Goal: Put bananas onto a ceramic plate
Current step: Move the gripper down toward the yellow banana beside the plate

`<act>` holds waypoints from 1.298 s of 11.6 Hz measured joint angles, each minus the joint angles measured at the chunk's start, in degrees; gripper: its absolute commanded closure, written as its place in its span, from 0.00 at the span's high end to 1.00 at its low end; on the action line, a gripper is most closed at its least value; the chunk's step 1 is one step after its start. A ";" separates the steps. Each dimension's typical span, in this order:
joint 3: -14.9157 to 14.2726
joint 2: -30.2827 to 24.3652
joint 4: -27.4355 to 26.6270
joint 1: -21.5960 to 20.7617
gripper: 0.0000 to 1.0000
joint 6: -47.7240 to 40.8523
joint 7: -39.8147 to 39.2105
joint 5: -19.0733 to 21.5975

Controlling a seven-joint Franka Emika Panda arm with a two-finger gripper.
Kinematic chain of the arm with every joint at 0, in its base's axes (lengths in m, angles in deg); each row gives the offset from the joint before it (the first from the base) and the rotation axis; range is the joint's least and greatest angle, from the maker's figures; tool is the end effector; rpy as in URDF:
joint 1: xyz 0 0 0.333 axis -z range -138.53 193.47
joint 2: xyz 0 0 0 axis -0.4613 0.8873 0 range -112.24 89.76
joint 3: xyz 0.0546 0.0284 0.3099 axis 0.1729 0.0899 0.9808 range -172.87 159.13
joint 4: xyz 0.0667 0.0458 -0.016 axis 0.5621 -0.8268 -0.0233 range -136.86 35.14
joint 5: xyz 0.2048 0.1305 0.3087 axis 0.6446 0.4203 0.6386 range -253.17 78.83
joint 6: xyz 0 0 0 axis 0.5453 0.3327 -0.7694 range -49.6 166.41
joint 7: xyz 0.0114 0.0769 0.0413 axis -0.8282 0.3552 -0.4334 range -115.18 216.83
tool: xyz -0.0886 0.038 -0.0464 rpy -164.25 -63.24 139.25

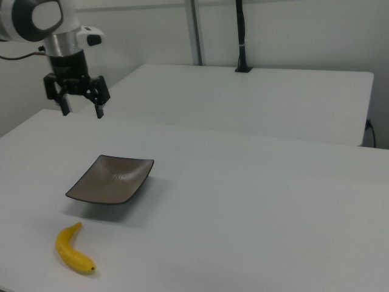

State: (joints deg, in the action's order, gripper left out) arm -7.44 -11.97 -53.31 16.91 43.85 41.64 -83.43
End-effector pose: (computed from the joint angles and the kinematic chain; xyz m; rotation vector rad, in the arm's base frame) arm 0.5445 0.1027 0.6153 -3.0338 -0.5088 -0.0190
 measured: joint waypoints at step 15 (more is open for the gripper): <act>11.46 -16.67 -33.90 5.98 1.00 4.99 -38.83 0.14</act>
State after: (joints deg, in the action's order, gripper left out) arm 4.02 -28.64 -87.21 22.89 48.84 2.81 -83.29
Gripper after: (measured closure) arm 0.000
